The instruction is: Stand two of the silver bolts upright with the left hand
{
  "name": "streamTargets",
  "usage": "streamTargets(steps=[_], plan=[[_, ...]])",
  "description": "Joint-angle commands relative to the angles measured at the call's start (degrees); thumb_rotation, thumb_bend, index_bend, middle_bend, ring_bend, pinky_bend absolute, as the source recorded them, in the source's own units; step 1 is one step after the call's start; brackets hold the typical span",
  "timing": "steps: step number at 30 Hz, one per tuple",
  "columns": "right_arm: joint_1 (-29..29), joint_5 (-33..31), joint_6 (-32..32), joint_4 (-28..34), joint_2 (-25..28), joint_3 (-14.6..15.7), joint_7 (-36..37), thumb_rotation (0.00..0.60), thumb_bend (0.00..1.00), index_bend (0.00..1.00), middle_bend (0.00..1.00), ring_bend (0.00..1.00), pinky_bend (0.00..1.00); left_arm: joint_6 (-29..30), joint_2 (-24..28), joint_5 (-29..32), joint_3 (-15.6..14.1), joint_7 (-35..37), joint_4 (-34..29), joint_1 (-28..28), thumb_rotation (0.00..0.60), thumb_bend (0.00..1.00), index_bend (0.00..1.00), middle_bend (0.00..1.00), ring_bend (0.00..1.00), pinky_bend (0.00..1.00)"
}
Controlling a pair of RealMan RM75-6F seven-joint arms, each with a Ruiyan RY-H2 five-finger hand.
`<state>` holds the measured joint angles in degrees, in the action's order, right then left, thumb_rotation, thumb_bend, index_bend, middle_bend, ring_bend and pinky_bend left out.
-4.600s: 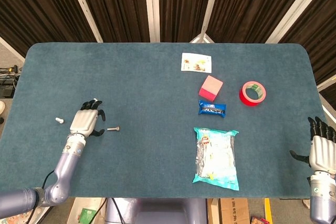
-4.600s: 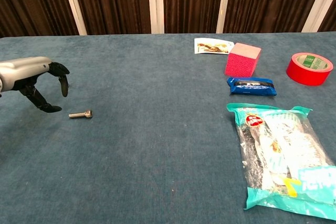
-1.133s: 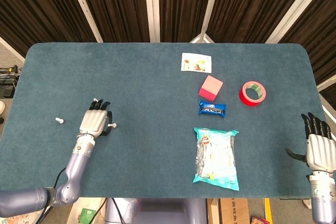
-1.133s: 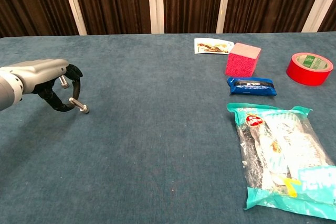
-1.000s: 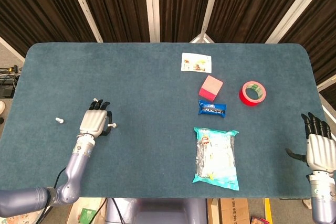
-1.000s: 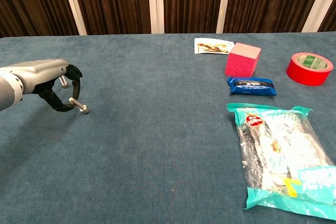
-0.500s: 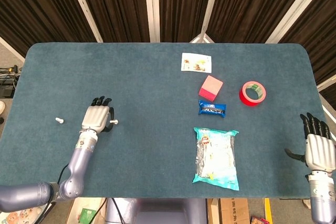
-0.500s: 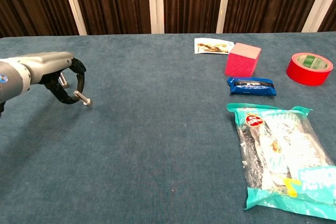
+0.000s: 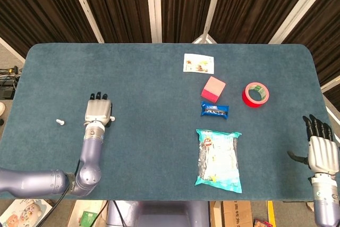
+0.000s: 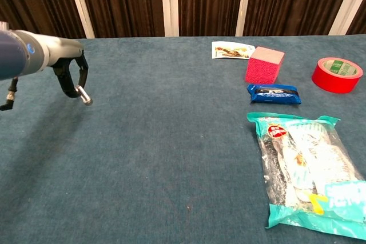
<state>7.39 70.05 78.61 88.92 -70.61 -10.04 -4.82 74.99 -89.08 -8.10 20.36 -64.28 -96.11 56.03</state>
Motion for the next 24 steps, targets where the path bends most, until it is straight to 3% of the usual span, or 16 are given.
streamTargets(steps=[1, 12, 24], plan=[[0.02, -0.14, -0.06, -0.07, -0.04, -0.05, -0.04, 0.6, 0.0, 0.08, 0.02, 0.0, 0.0, -0.13, -0.37, 1.57, 0.49, -0.14, 1.11, 0.55, 0.6, 0.49, 0.57, 0.11, 0.0, 0.0], [0.2, -0.63, -0.46, -0.35, -0.21, -0.16, -0.31, 0.6, 0.0, 0.08, 0.02, 0.0, 0.0, -3.83, -1.93, 4.28, 0.29, 0.51, 6.46, 1.67, 0.6, 0.49, 0.57, 0.11, 0.0, 0.0], [0.21, -0.67, -0.55, -0.27, -0.07, -0.14, -0.26, 0.6, 0.0, 0.08, 0.02, 0.0, 0.0, -4.8, -3.08, 4.36, -0.92, 0.88, 7.96, 2.44, 0.6, 0.46, 0.57, 0.1, 0.0, 0.0]])
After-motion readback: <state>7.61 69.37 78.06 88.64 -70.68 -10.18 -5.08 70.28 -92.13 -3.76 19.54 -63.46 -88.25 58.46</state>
